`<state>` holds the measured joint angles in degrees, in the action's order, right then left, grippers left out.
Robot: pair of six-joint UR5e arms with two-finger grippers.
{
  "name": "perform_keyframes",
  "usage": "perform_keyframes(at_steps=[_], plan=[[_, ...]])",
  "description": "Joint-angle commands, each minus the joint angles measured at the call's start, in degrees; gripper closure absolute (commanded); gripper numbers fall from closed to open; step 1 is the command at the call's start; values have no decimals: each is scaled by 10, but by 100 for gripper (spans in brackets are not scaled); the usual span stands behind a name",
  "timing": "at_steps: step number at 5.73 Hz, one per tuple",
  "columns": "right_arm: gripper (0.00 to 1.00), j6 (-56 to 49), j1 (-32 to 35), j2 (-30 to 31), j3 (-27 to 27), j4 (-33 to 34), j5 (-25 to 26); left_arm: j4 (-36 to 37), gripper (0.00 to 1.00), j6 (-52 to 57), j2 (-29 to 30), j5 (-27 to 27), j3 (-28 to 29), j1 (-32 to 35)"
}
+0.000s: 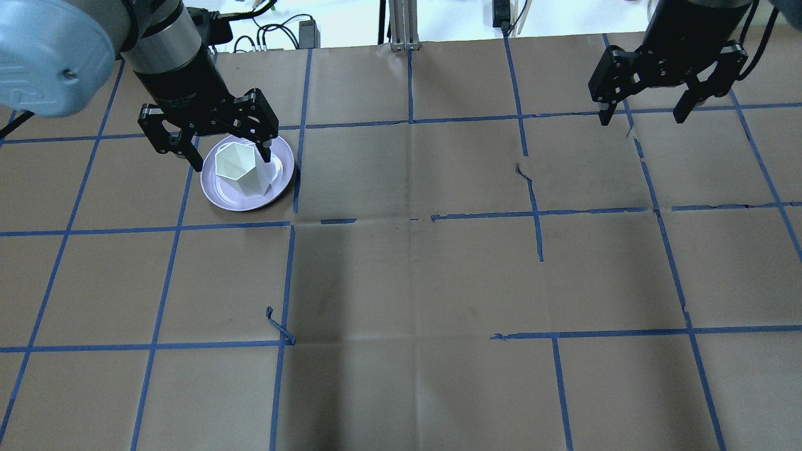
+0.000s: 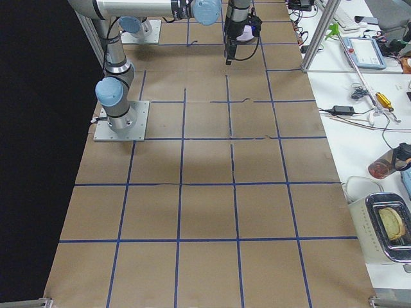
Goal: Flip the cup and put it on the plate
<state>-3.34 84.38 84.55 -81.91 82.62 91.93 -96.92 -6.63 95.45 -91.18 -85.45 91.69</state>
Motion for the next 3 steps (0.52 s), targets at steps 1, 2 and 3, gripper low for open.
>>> perform_keyframes(at_steps=[1, 2, 3], plan=[[0, 0, 0, 0, 0, 0, 0, -13, 1, -1, -1, -26, 4, 5], [0, 0, 0, 0, 0, 0, 0, -13, 0, -1, 7, -21, 5, 0], [0, 0, 0, 0, 0, 0, 0, -7, 1, 3, 1, -11, 5, -2]])
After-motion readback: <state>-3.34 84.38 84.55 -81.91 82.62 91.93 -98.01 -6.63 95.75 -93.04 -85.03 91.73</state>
